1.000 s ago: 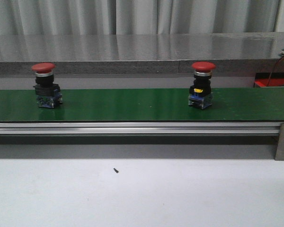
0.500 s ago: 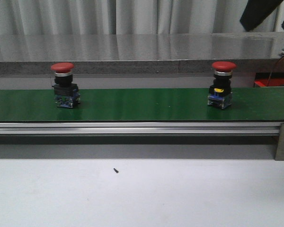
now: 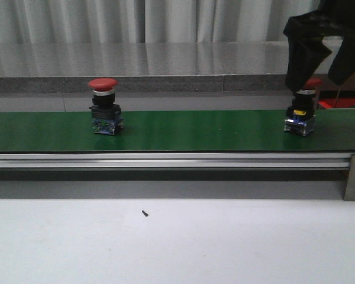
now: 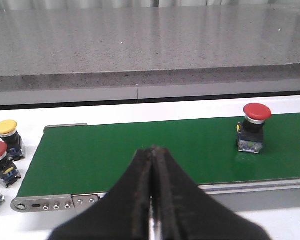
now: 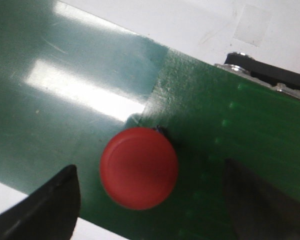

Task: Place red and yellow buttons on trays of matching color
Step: 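Lift the red button with the right gripper and place it in the red tray, then grasp the second red button on the belt with the right gripper, then carry the second red button into the red tray and release it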

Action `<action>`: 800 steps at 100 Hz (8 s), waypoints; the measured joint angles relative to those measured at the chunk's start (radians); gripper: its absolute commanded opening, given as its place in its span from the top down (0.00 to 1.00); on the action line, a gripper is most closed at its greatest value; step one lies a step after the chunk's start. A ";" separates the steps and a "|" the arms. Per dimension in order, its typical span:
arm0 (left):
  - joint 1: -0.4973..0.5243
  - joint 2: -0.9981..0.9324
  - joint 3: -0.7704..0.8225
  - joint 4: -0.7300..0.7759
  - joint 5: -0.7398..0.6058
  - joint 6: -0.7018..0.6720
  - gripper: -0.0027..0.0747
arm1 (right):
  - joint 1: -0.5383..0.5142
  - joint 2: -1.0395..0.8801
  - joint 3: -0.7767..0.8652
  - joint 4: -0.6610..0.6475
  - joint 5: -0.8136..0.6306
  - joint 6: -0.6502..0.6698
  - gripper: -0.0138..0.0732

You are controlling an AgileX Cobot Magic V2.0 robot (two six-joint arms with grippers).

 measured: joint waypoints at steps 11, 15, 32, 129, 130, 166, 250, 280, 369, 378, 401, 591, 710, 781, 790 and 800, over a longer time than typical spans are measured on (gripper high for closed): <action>0.000 0.000 0.000 0.000 0.000 0.000 0.99 | 0.000 0.033 -0.001 -0.016 0.000 0.000 0.49; 0.000 0.000 0.000 0.000 0.000 0.000 0.99 | 0.000 0.044 -0.001 -0.018 0.000 0.000 0.58; 0.000 0.000 0.000 0.000 0.000 0.000 0.99 | 0.000 0.048 -0.009 -0.022 -0.002 0.000 0.65; 0.000 0.000 0.000 0.000 0.000 0.000 0.99 | -0.450 0.257 -0.279 -0.029 0.072 -0.025 0.65; 0.000 0.000 0.000 0.000 0.000 0.000 0.99 | -0.450 0.263 -0.281 -0.029 0.070 -0.025 0.65; 0.000 0.000 0.000 0.000 0.000 0.000 0.99 | -0.450 0.384 -0.309 -0.021 0.018 -0.038 0.65; 0.000 0.000 0.000 0.000 0.000 0.000 0.99 | -0.450 0.217 -0.387 0.061 0.150 -0.111 0.27; 0.000 0.000 0.000 0.000 0.000 0.000 0.99 | -0.444 -0.078 -0.117 0.140 0.162 -0.214 0.27; 0.000 0.000 0.000 0.000 0.000 0.000 0.99 | -0.021 -0.050 0.019 0.147 0.024 -0.257 0.16; 0.000 0.000 0.000 0.000 0.000 0.000 0.99 | -0.010 -0.024 0.019 0.148 -0.001 -0.257 0.16; 0.000 0.000 0.000 0.000 0.000 0.000 0.99 | -0.009 0.044 0.019 0.149 -0.057 -0.257 0.17; 0.000 0.000 0.000 0.000 0.000 0.000 0.99 | -0.427 0.605 -0.722 0.120 0.121 -0.225 0.71; -0.002 0.000 0.002 -0.016 0.000 0.001 0.99 | -0.427 0.517 -0.728 0.069 0.132 -0.223 0.29; -0.004 0.006 0.002 -0.004 -0.002 0.001 0.99 | -0.416 -0.140 -0.281 0.174 0.147 -0.223 0.29; -0.004 0.000 0.004 -0.003 0.002 0.001 0.99 | -0.403 -0.275 -0.116 0.178 0.078 -0.223 0.29; -0.004 0.000 0.004 -0.003 0.000 0.001 0.99 | -0.384 -0.418 0.066 0.182 0.007 -0.223 0.29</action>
